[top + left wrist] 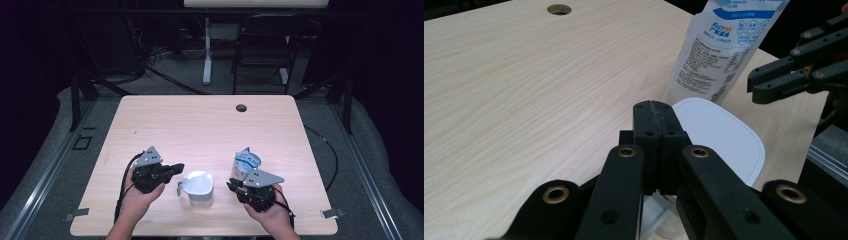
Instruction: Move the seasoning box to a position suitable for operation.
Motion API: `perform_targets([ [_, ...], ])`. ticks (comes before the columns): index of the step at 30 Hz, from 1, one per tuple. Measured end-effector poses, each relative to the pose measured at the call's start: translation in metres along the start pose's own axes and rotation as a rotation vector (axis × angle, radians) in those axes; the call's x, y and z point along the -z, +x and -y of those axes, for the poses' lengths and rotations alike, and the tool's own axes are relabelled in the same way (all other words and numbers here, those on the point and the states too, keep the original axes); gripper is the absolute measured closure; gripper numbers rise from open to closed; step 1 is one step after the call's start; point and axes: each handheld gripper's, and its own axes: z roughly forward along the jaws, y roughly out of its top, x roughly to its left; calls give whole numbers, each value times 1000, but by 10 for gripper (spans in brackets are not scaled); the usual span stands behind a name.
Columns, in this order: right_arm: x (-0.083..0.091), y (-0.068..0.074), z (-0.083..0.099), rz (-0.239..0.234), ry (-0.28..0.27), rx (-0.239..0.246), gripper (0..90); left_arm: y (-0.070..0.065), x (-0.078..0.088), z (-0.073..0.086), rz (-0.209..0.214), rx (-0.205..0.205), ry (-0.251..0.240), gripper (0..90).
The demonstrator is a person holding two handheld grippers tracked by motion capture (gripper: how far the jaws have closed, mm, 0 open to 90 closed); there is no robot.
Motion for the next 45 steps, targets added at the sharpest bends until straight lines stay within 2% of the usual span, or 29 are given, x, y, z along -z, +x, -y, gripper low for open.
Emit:
perform_targets([
  [4, 0, 0, -4, 2, 12, 9, 900, -5, 0, 2, 13, -17, 20, 900],
  [6, -1, -1, -6, -15, 20, -4, 900, -6, 0, 3, 9, -27, 28, 900],
  [12, -2, 3, -9, -32, 39, 17, 900, -6, 0, 7, 6, -25, 43, 900],
  [17, 1, 5, -8, -28, 39, 16, 900, -8, -4, 10, 11, -20, 56, 900],
  [19, 2, 4, -7, -25, 40, 12, 900, -10, -7, 10, 8, -33, 77, 900],
  [26, 1, 5, -4, -29, 51, 4, 900, -12, -10, 11, -2, -47, 103, 900],
  [37, -2, 6, -4, -41, 58, -4, 900, -11, -11, 12, 7, -43, 101, 900],
  [45, -7, 8, -9, -37, 69, 14, 900, -10, -10, 13, 14, -30, 93, 900],
])
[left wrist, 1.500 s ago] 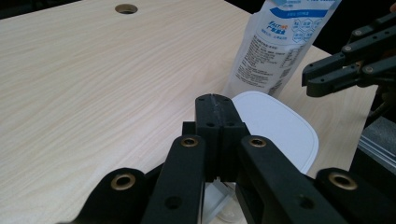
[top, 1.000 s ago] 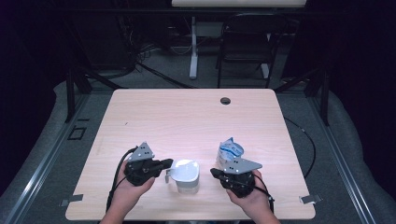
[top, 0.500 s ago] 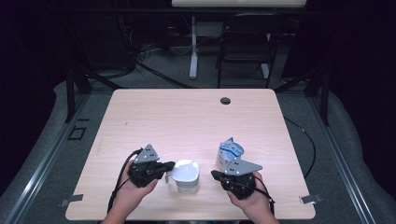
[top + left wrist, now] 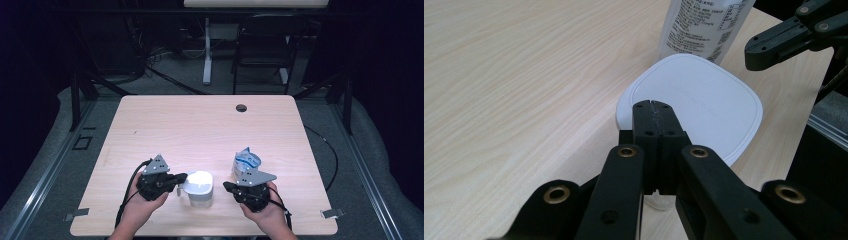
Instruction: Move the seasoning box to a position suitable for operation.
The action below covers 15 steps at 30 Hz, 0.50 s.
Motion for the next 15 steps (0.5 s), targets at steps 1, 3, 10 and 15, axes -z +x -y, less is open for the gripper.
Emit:
perform_targets([
  [1, -1, 0, -1, -1, 3, 2, 900, 0, 0, 0, 0, -2, 0, 900],
  [3, -2, 0, -2, -4, 8, 5, 900, 1, 0, 0, 0, -1, -2, 900],
  [10, -6, 2, -6, -10, 8, 13, 900, 2, 0, 1, 2, 5, -5, 900],
  [15, -10, 4, -8, -19, 14, 22, 900, 2, 1, 1, 11, 12, 1, 900],
])
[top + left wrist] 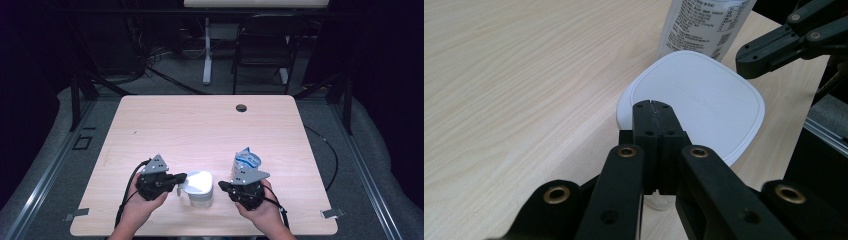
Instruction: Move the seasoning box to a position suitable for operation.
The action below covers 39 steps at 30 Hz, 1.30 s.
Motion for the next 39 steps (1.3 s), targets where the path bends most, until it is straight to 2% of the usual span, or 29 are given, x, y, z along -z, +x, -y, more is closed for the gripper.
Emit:
perform_targets([
  [16, -15, 7, -1, -30, 25, 25, 900, 0, 0, 1, 2, 9, -4, 900],
  [39, -15, 8, -1, -29, 22, 22, 900, 1, 0, 1, -4, 12, -7, 900],
])
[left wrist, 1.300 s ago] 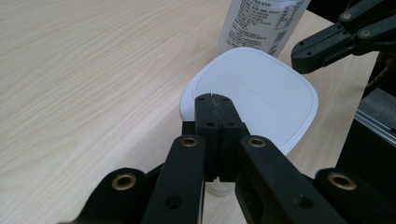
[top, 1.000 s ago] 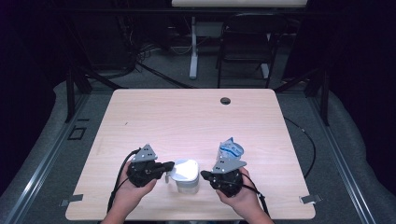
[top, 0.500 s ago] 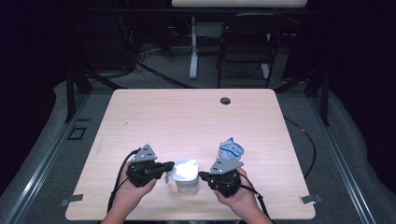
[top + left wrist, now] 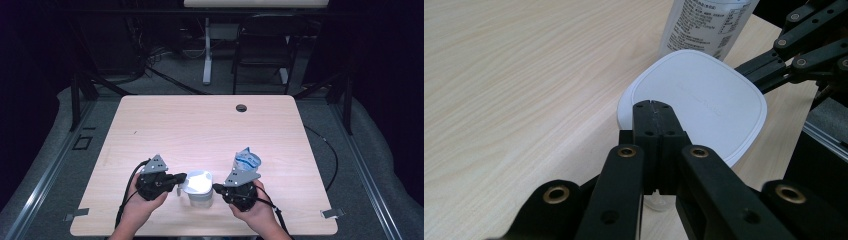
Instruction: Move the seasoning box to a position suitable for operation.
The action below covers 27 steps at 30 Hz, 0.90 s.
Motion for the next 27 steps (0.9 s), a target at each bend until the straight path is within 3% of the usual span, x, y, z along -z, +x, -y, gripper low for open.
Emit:
perform_targets([
  [11, 1, 2, -4, -2, -7, 2, 900, 4, 7, 1, -24, 26, -20, 899],
  [27, 4, 3, -13, 4, -12, 11, 900, 11, 21, 6, -23, 58, -54, 803],
])
